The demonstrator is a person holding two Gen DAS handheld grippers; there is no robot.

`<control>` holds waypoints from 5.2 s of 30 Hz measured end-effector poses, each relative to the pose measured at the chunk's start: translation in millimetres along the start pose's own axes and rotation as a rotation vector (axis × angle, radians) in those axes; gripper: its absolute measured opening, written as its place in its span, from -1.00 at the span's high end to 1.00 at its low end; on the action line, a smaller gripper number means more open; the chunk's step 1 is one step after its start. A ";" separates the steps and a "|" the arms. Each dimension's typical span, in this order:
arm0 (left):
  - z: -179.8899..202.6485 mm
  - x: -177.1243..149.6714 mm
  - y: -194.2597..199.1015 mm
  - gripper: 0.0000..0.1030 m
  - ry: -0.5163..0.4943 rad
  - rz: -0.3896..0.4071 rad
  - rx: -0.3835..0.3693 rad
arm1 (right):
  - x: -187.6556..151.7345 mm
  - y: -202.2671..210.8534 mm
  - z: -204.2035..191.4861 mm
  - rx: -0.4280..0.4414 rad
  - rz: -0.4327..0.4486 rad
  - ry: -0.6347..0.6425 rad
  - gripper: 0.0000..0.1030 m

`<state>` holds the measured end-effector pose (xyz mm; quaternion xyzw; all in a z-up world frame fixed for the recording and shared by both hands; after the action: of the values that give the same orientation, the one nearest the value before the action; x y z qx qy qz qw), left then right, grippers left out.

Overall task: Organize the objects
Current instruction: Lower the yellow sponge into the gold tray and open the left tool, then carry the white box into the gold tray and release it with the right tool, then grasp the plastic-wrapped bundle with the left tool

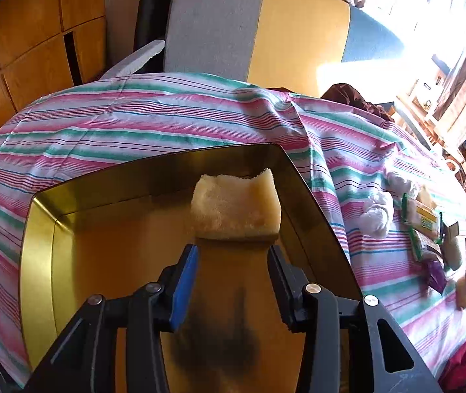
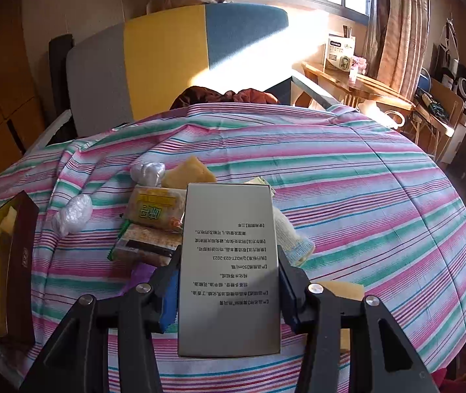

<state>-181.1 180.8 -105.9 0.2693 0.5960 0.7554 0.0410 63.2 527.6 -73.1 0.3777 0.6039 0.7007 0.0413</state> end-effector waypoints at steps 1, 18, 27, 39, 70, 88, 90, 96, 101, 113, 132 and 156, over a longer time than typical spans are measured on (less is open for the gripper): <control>-3.4 -5.6 7.4 0.00 0.009 0.010 -0.003 | 0.1 4.8 -7.0 0.001 0.010 0.017 0.03; -67.8 -102.0 77.4 -0.05 0.117 0.119 0.042 | -27.4 35.1 -258.9 0.284 -0.057 0.430 0.03; -87.6 -119.8 87.8 -0.13 0.159 0.145 0.031 | -42.5 1.8 -330.7 0.268 -0.149 0.503 0.03; -102.3 -130.6 89.0 -0.23 0.191 0.153 0.048 | -35.8 -44.7 -361.3 0.132 -0.176 0.560 0.02; -98.5 -134.8 105.0 -0.43 0.190 0.192 0.123 | -28.5 -60.5 -359.8 0.121 -0.183 0.545 -0.08; -81.3 -137.0 106.9 -0.50 0.154 0.193 0.140 | -25.5 -11.0 -335.6 0.197 -0.087 0.486 -0.29; -78.4 -136.4 106.6 -0.51 0.148 0.191 0.140 | -24.4 -4.3 -328.4 0.206 -0.075 0.475 -0.29; -68.1 -134.6 105.4 -0.53 0.122 0.185 0.138 | -16.7 11.1 -294.2 0.213 -0.044 0.430 -0.33; -53.7 -130.1 104.4 -0.60 0.087 0.187 0.138 | -3.9 17.9 -245.8 0.203 -0.027 0.354 -0.39; 43.6 -97.2 96.6 -0.60 -0.167 0.183 0.061 | 43.4 23.1 -25.6 0.010 0.038 -0.037 -0.42; 191.8 3.4 -7.0 -0.46 -0.447 -0.025 0.065 | 12.8 -9.4 121.5 0.154 0.015 -0.500 -0.43; 199.9 15.7 -50.6 0.33 -0.383 -0.105 -0.065 | 19.8 -25.1 40.5 0.200 -0.069 -0.178 -0.43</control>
<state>-116.5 376.9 -118.1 0.3752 0.5656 0.7062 0.2017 62.6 577.5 -86.2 0.4197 0.6774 0.5987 0.0810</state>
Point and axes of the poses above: each gripper's, at about its wrist camera, not at the fingertips, and y roughly against the way its jaws point, z to its right, x to its top, the point moved 6 cm from there along -y, roughly the way its jaws point, and after that the axes turned 13 degrees about -z, right-handed, at the moved point
